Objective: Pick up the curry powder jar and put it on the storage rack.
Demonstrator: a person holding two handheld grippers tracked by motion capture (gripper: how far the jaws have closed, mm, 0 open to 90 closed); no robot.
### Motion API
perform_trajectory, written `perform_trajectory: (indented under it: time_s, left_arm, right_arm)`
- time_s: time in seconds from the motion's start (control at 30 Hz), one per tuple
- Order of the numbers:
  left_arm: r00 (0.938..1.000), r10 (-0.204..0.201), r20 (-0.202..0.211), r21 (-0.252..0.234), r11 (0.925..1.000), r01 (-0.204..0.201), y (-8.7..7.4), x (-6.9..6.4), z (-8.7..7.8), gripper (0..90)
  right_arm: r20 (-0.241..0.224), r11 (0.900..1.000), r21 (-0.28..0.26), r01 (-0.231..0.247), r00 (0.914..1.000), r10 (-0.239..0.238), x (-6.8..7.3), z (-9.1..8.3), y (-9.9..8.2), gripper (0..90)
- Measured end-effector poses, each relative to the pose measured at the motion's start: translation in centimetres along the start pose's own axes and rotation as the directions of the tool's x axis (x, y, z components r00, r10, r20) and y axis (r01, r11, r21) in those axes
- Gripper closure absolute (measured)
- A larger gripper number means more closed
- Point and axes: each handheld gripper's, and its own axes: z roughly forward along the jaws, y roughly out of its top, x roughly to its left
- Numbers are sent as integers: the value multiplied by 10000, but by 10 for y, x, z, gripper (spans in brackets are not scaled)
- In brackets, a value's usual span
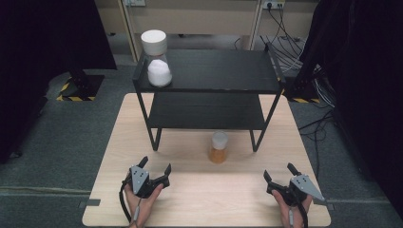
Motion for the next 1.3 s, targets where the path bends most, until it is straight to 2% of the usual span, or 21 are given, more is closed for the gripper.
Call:
perform_trajectory:
  time_s: [0.2,0.33,0.5,0.87,1.3]
  left_arm:
    - [10000,-67,-6,-32,10000,67,-1,1,0,58]
    - [10000,-61,-17,-6,10000,61,0,0,0,57]
    - [10000,30,-3,37,10000,-30,1,0,0,57]
    - [10000,39,1,28,10000,-39,1,-1,1,58]
    - [10000,45,19,37,10000,-45,1,0,1,59]
  right_arm:
    - [-126,9999,-44,-167,9998,166,-1,0,0,7]
    - [-510,9996,-273,67,9987,-81,3,1,6,6]
    - [-909,9990,-427,141,9957,-179,10,7,12,6]
    - [-1555,9985,-442,311,9871,-376,27,30,21,6]
    - [-2354,9967,-297,757,9686,-806,48,65,36,7]
